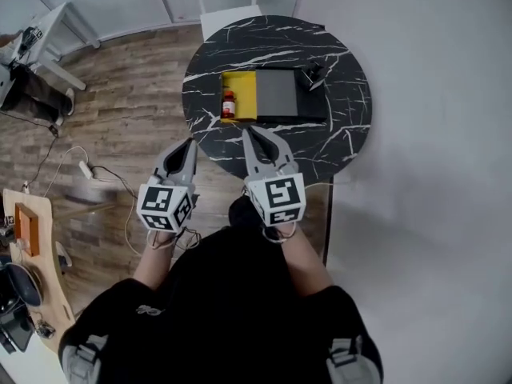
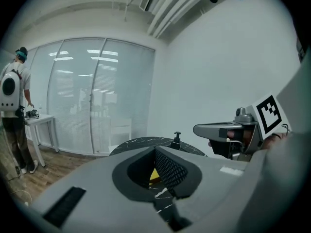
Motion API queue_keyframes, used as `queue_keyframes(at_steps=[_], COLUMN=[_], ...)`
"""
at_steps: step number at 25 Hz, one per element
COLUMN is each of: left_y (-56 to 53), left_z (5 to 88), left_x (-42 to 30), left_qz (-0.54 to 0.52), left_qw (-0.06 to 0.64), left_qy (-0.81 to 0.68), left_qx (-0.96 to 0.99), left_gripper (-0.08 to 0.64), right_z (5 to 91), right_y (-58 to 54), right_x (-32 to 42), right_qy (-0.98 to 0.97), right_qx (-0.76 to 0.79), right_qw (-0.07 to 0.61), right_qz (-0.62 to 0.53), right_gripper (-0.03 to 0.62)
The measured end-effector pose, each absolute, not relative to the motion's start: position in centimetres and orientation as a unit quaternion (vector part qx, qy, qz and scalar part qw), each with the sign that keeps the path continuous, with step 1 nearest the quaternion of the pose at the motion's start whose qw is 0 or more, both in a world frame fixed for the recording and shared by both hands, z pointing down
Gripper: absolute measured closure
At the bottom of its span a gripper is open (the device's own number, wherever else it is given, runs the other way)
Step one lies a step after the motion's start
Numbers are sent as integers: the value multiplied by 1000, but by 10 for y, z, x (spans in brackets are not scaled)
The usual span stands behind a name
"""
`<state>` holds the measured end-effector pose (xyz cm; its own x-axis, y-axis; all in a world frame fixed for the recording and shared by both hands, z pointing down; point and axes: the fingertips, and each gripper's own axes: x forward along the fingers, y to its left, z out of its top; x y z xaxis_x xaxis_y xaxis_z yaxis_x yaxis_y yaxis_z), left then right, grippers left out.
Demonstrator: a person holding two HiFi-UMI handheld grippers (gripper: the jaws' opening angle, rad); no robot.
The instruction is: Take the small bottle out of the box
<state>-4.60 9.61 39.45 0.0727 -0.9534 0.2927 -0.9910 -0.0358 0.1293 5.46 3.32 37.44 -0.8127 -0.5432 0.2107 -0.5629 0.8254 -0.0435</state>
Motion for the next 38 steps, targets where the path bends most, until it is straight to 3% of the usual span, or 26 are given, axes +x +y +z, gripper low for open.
queue_keyframes(at_steps=[16,38], left_y=[-20,-83], left_z=[457,582], left_x=[-78,-119], left_qz=[120,198], left_qw=[221,336], left_qy=[-658,-559], left_qx=[710,731], left_gripper=[561,561], right_z=[444,574], right_y=[-65,-89], right_x=[13,-36], right_qy=[-944,-889], right_qx=[265,282], right_qw=[151,311], right_qz=[123,183], right_gripper=[595,595])
